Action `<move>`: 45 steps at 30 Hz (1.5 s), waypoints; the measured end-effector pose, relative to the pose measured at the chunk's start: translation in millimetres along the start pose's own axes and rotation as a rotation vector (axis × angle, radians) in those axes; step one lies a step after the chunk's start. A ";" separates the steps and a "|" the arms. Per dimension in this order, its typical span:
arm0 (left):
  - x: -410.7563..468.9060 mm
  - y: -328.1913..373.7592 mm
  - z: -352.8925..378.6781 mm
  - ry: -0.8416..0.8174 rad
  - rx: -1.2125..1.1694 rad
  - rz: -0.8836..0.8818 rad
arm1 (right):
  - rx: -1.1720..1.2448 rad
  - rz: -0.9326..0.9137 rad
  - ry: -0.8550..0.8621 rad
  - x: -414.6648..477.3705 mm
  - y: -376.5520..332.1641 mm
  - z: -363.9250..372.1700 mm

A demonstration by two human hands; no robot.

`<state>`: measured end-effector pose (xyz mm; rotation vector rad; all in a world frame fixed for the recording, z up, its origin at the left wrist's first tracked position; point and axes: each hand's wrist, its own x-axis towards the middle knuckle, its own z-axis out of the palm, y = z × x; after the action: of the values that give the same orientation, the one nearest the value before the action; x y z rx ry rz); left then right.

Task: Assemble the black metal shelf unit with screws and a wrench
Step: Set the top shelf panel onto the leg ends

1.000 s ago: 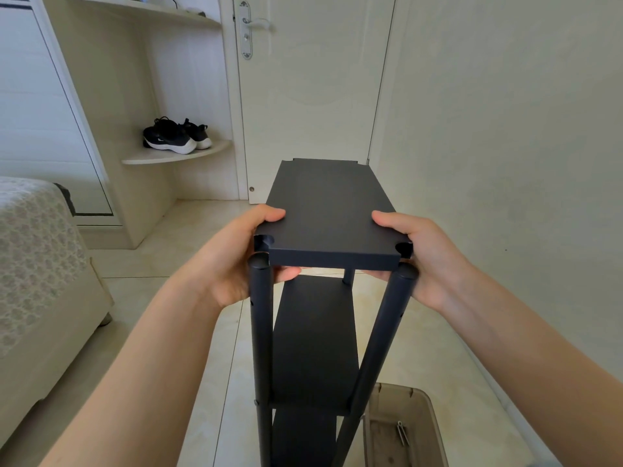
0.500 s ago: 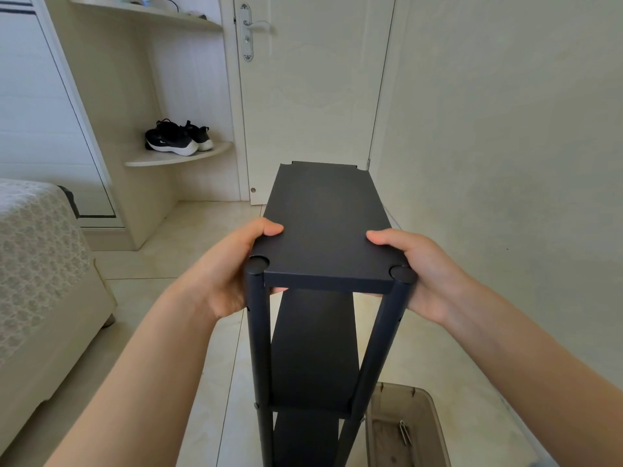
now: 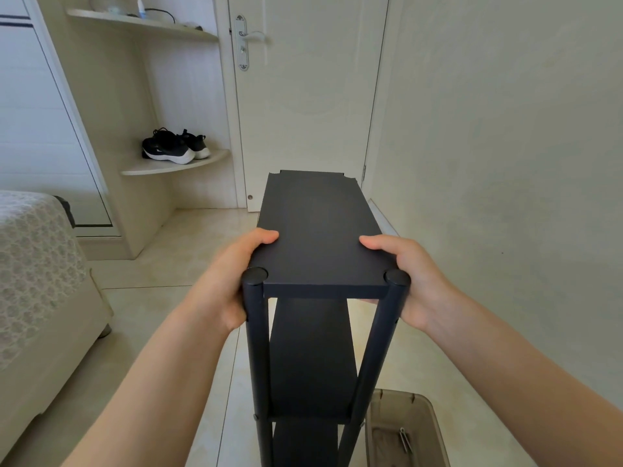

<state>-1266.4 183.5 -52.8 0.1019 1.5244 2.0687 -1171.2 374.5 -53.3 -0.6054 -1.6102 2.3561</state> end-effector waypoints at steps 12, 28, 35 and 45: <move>-7.9 -0.1 -1.5 -0.106 -0.061 -0.070 | -0.075 0.087 -0.059 30.7 -13.7 -4.4; 40.2 15.3 -9.7 -0.112 -0.077 0.103 | -0.260 0.129 -0.147 71.8 -36.8 -37.8; 41.4 9.6 -5.1 -0.031 -0.032 0.209 | -0.323 0.111 -0.172 90.1 -47.3 -36.9; 37.6 1.3 10.4 0.074 -0.205 0.275 | -0.332 -0.195 0.454 62.4 -25.7 -54.5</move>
<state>-1294.5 210.1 -57.7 0.1665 1.3950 2.4596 -1203.2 454.9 -59.6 -0.9209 -1.7495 1.6702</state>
